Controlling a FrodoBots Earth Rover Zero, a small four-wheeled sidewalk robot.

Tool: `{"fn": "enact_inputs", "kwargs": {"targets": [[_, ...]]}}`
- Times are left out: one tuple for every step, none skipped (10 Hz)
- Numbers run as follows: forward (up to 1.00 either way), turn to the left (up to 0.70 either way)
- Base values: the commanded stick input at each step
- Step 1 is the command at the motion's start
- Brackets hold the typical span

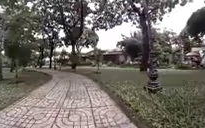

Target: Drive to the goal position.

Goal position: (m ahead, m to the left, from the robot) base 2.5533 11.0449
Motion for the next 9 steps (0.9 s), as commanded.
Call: {"fn": "enact_inputs", "kwargs": {"targets": [[0.7, 0.0], [0.7, 0.0], [0.7, 0.0], [0.7, 0.0], [0.7, 0.0], [0.7, 0.0], [0.7, 0.0], [0.7, 0.09], [0.7, 0.27]]}}
